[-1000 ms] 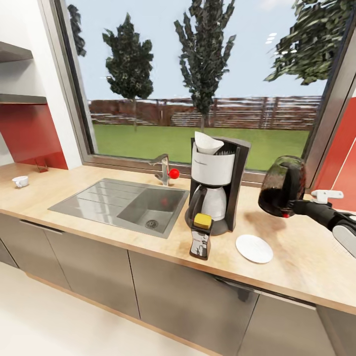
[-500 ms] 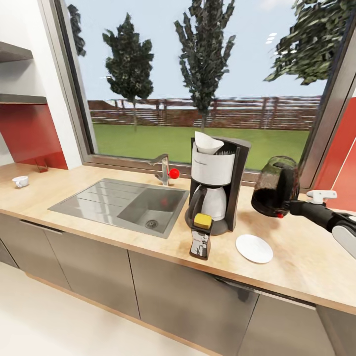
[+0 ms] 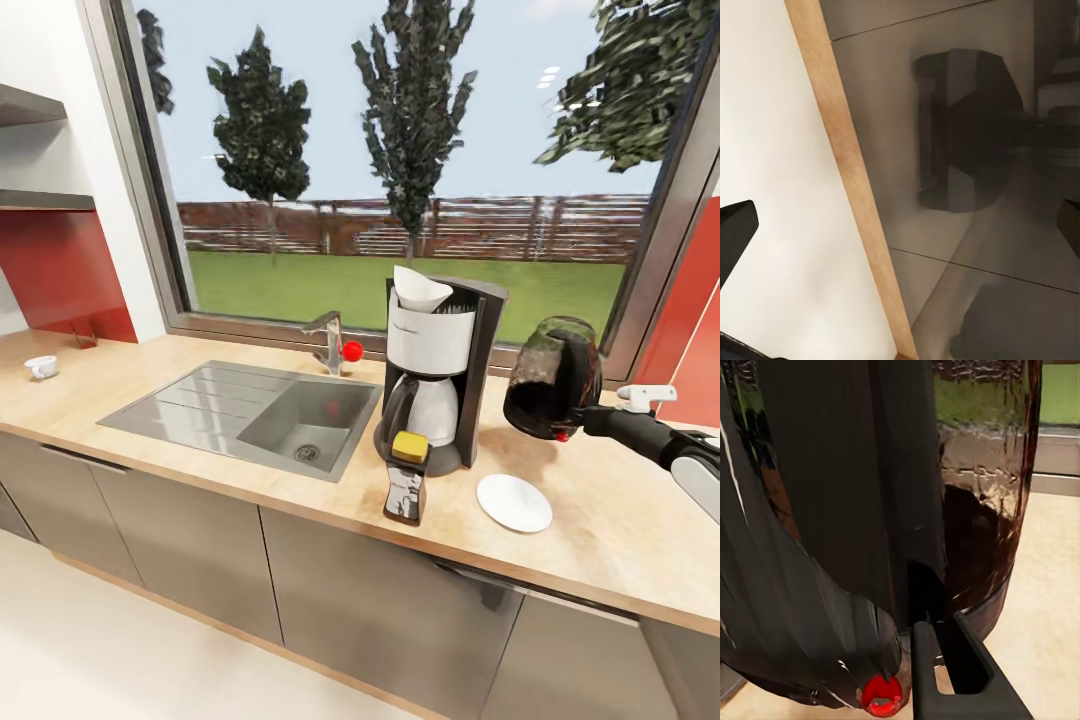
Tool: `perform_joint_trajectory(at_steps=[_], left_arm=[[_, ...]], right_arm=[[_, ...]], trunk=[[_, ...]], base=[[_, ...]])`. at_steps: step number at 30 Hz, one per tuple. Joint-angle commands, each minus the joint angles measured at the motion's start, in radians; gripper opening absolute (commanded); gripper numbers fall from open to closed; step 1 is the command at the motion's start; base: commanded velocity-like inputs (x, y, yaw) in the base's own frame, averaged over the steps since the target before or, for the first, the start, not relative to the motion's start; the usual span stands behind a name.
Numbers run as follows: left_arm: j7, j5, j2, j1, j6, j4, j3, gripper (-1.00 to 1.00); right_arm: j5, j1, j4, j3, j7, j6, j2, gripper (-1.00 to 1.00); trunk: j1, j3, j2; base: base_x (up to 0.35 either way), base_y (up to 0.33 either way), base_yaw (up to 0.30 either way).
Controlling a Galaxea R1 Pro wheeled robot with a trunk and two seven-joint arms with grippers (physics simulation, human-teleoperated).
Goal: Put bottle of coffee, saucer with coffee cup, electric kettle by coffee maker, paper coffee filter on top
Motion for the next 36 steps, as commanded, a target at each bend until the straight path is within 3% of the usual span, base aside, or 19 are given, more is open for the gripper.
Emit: perform_joint_trajectory(at_steps=[1,36], left_arm=[[-0.003,0.01,0.0,0.0,0.004,-0.001,-0.008,1.0],[-0.003,0.01,0.0,0.0,0.004,-0.001,-0.008,1.0]], right_arm=[[-0.008,-0.002,-0.001,0.002,-0.006,0.002,-0.001,-1.0],[-0.008,-0.002,-0.002,0.002,0.028,0.006,-0.001,-1.0]], trunk=[[0.0,-0.001,-0.001],[0.0,-0.026,-0.001]], base=[[0.0,0.0,0.0],[0.0,0.0,0.0]])
